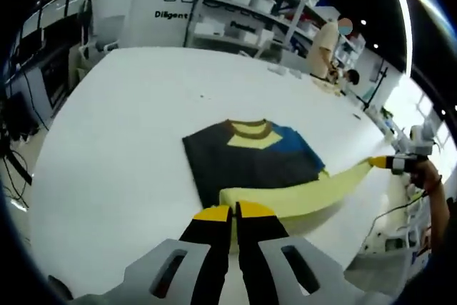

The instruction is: Fold the garment on the visible template until the final outline fits inside the template.

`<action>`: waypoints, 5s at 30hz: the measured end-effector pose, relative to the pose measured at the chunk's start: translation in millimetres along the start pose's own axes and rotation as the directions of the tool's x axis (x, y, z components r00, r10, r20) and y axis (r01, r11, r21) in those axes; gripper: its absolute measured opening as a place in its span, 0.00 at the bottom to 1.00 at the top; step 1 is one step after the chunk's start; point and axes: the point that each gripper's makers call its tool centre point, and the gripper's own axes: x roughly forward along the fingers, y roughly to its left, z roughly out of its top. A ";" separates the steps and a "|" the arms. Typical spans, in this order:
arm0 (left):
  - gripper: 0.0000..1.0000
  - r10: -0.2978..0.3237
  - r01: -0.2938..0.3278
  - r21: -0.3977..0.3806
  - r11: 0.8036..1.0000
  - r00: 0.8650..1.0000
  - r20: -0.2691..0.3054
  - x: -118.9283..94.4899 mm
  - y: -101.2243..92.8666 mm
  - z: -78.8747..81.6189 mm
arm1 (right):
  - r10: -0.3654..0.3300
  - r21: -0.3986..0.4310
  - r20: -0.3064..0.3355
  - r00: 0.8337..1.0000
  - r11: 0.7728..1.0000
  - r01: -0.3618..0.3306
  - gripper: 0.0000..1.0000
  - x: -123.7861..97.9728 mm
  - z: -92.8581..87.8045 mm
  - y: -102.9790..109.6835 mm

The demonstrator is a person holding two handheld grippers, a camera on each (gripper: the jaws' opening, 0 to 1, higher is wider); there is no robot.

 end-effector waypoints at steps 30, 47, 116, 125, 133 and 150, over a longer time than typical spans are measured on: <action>0.00 0.119 -0.117 -0.074 0.990 0.992 0.034 83.2 52.8 56.5 | 0.007 -0.054 0.031 1.000 0.999 -0.005 0.00 104.7 83.8 -12.5; 0.00 0.197 -0.191 -0.120 0.974 0.980 0.038 131.0 75.2 73.8 | -0.090 -0.024 0.038 0.995 0.996 0.091 0.00 157.8 97.6 -30.3; 0.11 -0.014 0.111 0.806 0.582 0.992 -0.127 185.3 66.0 51.4 | -0.009 -0.928 -0.230 0.973 0.302 -0.217 0.14 215.0 61.9 -38.8; 0.03 -0.030 0.071 0.638 0.767 0.997 -0.075 185.9 71.5 69.3 | 0.065 -0.779 -0.189 0.980 0.597 -0.190 0.00 218.1 78.5 -34.6; 0.05 0.045 -0.009 0.521 0.854 0.997 -0.056 192.6 83.1 68.9 | 0.057 -0.658 -0.147 0.988 0.740 -0.140 0.00 225.9 80.3 -39.8; 0.39 0.040 -0.049 0.179 0.983 0.998 0.053 177.1 74.2 83.0 | 0.103 -0.164 -0.046 0.994 0.980 -0.109 0.39 221.3 84.0 -38.3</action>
